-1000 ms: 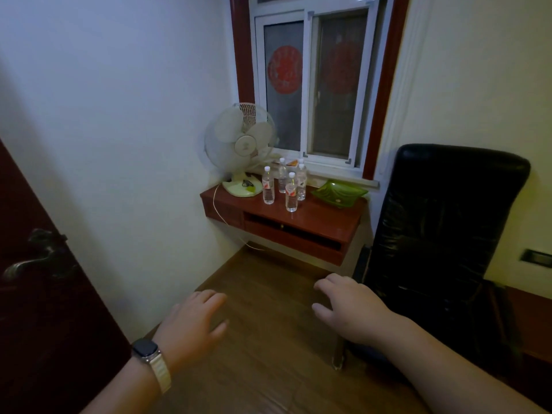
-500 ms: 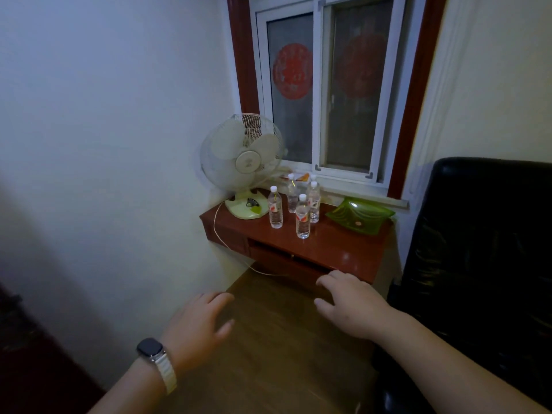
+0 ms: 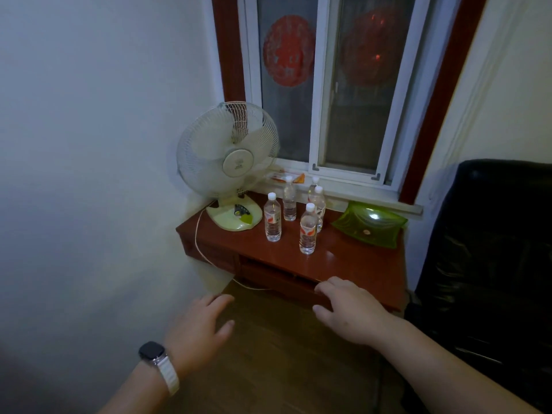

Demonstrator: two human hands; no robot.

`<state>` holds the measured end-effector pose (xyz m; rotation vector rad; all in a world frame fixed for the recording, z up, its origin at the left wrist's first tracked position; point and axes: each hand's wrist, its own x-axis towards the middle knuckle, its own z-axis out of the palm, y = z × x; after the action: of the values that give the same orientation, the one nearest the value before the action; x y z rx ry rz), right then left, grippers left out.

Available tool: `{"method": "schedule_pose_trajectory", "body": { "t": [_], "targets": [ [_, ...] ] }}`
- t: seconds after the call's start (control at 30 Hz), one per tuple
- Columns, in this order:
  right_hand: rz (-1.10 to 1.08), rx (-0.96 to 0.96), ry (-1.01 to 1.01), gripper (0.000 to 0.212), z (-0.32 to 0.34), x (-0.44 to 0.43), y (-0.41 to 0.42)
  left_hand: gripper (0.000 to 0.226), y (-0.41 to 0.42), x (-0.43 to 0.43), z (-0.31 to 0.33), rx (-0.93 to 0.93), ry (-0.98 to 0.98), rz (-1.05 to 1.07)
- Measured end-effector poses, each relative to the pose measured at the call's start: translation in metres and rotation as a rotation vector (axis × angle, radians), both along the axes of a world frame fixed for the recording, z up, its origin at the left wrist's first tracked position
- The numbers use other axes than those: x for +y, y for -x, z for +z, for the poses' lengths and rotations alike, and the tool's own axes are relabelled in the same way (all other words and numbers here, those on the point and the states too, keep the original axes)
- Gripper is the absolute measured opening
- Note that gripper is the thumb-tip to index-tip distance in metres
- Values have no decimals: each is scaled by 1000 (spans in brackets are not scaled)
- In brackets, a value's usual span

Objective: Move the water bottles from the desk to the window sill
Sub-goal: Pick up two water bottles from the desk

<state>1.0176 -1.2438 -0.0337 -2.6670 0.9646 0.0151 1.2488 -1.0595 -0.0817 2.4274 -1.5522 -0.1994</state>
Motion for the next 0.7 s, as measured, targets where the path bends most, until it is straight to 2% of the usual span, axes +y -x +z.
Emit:
{"method": "schedule_pose_trajectory", "body": {
  "t": [0.13,0.3,0.5,0.7],
  "targets": [
    [-76,32,-24,51,0,-13,-55,53,-67,-34,-1,68,-19,-67],
    [-194,24,-16,48,4,-34,-100,53,-128,-78,8,51,32,-172],
    [-291,2,-53,51,0,-64,-127,51,-161,-123,12,69,91,-245],
    [-353,-40,-142,53,-23,-105,-147,50,-176,-173,-11,230,126,-225]
  ]
}}
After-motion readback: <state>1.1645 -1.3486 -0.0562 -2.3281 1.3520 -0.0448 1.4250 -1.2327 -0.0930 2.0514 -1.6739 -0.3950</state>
